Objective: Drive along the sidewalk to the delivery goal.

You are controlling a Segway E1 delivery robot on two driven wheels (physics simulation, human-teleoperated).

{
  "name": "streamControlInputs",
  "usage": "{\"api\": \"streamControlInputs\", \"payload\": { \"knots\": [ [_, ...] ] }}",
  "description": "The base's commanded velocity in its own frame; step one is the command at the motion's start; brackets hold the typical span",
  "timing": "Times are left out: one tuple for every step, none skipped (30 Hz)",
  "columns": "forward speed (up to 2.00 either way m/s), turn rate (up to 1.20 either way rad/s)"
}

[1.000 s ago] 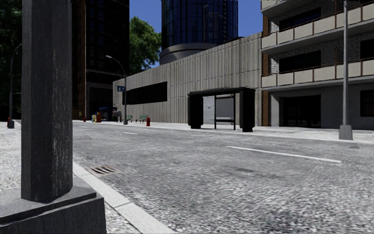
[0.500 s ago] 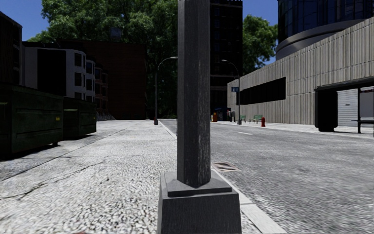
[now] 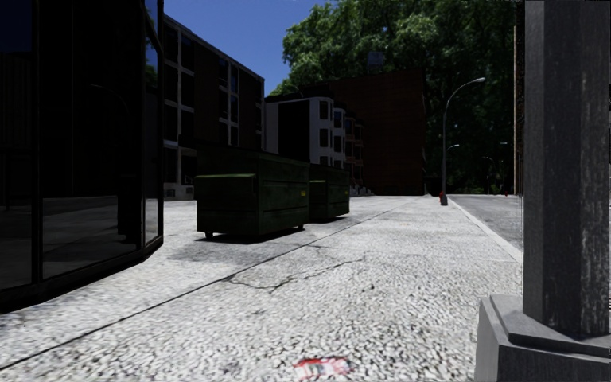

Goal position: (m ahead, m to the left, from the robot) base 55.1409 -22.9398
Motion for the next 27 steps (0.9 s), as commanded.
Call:
{"api": "streamControlInputs", "payload": {
  "knots": [
    [0.00,1.20],
    [0.00,1.20],
    [0.00,1.20],
    [0.00,1.20],
    [0.00,1.20],
    [0.00,1.20],
    [0.00,1.12],
    [0.00,0.88],
    [0.00,0.00],
    [0.00,0.00],
    [0.00,0.00],
    [0.00,0.00],
    [0.00,0.00],
    [0.00,0.00],
    [0.00,0.00],
    [0.43,0.00],
    [0.88,0.00],
    [1.27,0.00],
    [1.47,0.00],
    [1.55,0.00],
    [1.55,0.00],
    [1.57,0.00],
    [1.58,0.00],
    [1.58,0.00],
    [1.58,0.00],
    [1.58,0.00],
    [1.58,0.00]
  ]
}}
